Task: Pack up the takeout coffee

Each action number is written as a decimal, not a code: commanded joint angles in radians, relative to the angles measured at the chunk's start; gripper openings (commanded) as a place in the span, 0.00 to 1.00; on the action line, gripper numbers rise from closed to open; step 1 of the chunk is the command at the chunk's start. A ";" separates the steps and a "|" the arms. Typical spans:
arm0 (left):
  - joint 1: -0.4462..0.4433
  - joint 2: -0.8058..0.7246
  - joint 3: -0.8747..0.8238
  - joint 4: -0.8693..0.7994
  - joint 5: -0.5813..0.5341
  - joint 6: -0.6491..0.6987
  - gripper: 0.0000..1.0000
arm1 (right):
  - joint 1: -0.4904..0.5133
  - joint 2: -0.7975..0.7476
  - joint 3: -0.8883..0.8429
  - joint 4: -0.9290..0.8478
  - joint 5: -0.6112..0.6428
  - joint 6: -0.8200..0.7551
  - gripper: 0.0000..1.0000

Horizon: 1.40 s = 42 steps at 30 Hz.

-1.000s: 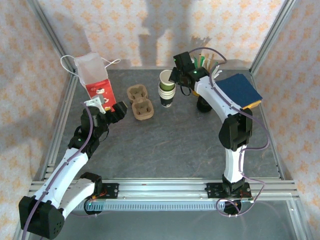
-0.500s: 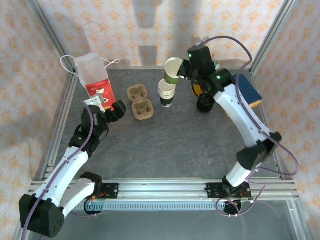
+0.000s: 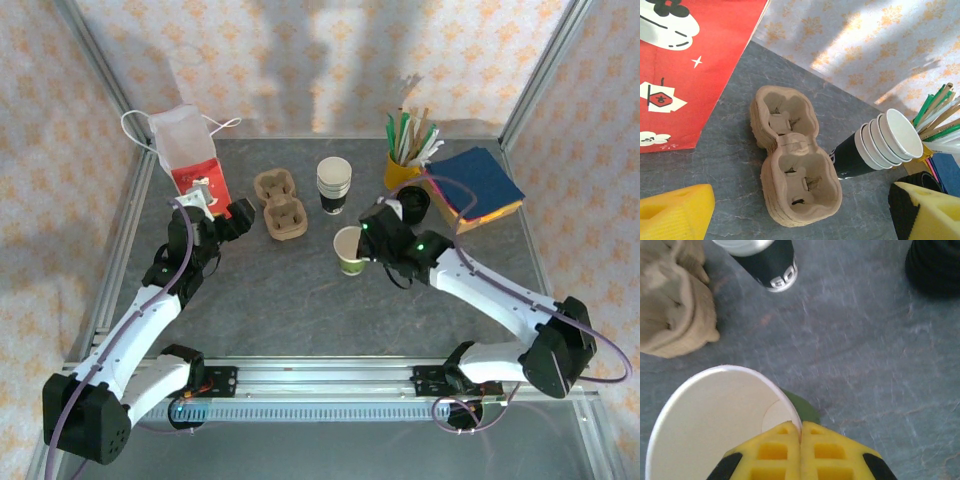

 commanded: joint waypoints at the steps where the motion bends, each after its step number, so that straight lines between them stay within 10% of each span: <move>1: -0.009 0.003 0.027 0.031 0.011 -0.005 0.91 | 0.004 -0.037 -0.073 0.152 -0.020 0.076 0.00; 22: -0.029 0.057 0.020 0.048 -0.005 -0.033 0.89 | 0.063 0.096 -0.110 0.212 0.004 0.097 0.10; 30: -0.029 0.053 0.012 0.049 -0.010 -0.031 0.89 | 0.067 0.100 -0.068 0.182 0.001 0.088 0.36; 42: -0.031 0.042 0.034 0.024 -0.018 -0.020 0.89 | -0.075 0.112 0.201 -0.015 0.065 0.026 0.46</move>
